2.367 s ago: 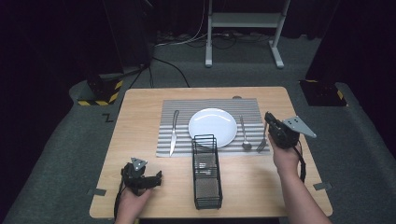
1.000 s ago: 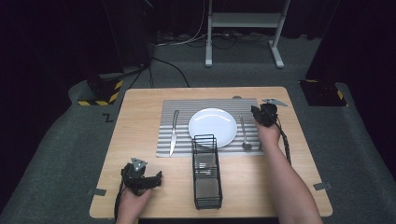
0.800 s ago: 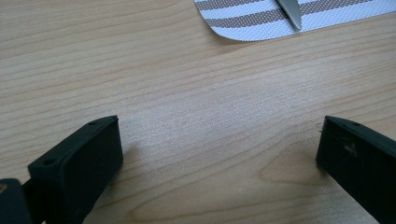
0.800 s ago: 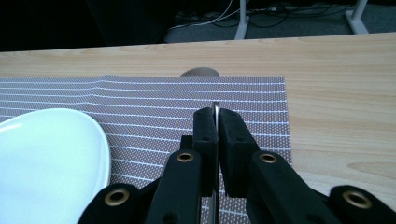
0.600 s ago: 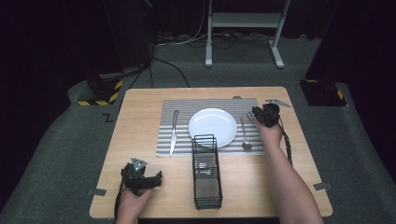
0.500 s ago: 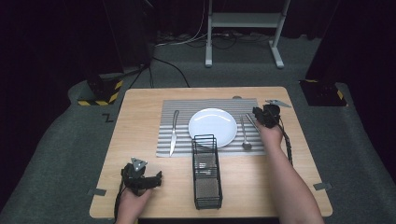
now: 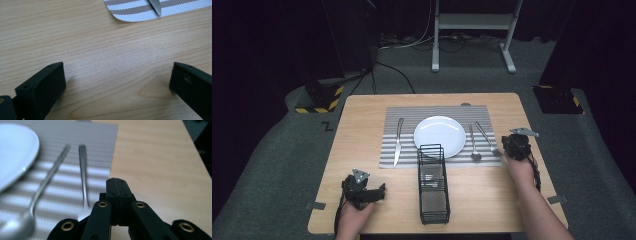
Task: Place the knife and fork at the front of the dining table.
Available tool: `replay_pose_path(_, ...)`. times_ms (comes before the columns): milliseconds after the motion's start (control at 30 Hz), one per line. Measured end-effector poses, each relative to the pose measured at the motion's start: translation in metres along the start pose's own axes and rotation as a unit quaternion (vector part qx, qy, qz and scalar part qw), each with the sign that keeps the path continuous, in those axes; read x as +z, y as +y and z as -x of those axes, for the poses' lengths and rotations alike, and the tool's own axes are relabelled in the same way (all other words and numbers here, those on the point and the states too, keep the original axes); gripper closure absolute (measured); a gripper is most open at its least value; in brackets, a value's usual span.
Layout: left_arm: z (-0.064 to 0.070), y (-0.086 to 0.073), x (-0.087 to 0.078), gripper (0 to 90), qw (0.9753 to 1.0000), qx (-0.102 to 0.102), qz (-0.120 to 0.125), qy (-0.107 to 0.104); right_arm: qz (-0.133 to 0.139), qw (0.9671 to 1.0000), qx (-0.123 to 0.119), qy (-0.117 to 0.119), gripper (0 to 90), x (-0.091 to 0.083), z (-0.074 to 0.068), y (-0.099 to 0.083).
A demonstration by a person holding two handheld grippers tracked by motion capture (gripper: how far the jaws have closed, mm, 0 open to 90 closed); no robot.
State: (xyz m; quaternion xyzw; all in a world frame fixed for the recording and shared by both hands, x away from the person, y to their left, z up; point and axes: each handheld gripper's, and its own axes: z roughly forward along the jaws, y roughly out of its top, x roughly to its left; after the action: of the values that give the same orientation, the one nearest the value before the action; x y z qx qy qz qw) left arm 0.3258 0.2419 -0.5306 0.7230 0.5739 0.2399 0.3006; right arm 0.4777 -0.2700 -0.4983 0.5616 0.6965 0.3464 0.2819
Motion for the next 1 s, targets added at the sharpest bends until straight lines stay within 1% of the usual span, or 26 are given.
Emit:
replay_pose_path(67, 0.0, 0.0, 0.0, 0.6, 1.0, 0.0, 0.0, 0.0, -0.008, 1.0, -0.002, -0.002, 89.6, -0.004, 0.003, -0.011)
replay_pose_path(100, 0.0, 0.0, 0.0, 0.6, 1.0, 0.0, 0.0, 0.0, -0.011, 0.9999, -0.002, 0.001, 89.6, -0.006, 0.004, -0.016)
replay_pose_path(200, 0.0, 0.0, 0.0, 0.6, 1.0, 0.0, 0.0, 0.0, -0.021, 0.9997, -0.007, 0.006, 89.5, -0.008, 0.002, -0.027)
replay_pose_path(300, 0.0, 0.0, 0.0, 0.6, 1.0, 0.0, 0.0, 0.0, -0.016, 0.9996, -0.016, 0.015, 89.5, -0.012, -0.005, -0.033)
replay_pose_path(433, 0.0, 0.0, 0.0, 0.6, 1.0, 0.0, 0.0, 0.0, -0.01, 0.9991, -0.028, 0.03, 88.5, -0.018, -0.02, -0.038)
replay_pose_path(500, 0.0, 0.0, 0.0, 0.6, 1.0, -0.001, 0.0, 0.0, -0.008, 0.9989, -0.036, 0.03, 86.4, -0.021, -0.026, -0.04)
replay_pose_path(567, 0.0, 0.0, 0.0, 0.6, 1.0, 0.0, 0.0, 0.0, -0.004, 0.9989, -0.038, 0.028, 85.1, -0.022, -0.027, -0.041)
replay_pose_path(733, 0.0, 0.0, 0.0, 0.6, 1.0, 0.0, 0.0, 0.0, 0.004, 0.9994, -0.025, 0.024, 75.1, -0.027, -0.021, -0.045)
replay_pose_path(800, 0.0, 0.0, 0.0, 0.6, 1.0, 0.0, 0.0, 0.0, 0.007, 0.9995, -0.025, 0.015, 68.2, -0.033, -0.018, -0.05)
replay_pose_path(867, 0.0, 0.0, 0.0, 0.6, 1.0, 0.0, 0.0, 0.0, 0.012, 0.9996, -0.025, 0.008, 65.7, -0.04, -0.014, -0.056)
replay_pose_path(933, 0.0, 0.0, 0.0, 0.6, 1.0, 0.0, 0.0, 0.0, 0.007, 0.9996, -0.027, 0.002, 60.9, -0.047, -0.011, -0.063)
replay_pose_path(1000, 0.0, 0.0, 0.0, 0.7, 1.0, -0.001, 0.0, 0.0, 0.004, 0.9994, -0.034, 0.001, 55.8, -0.055, -0.009, -0.07)
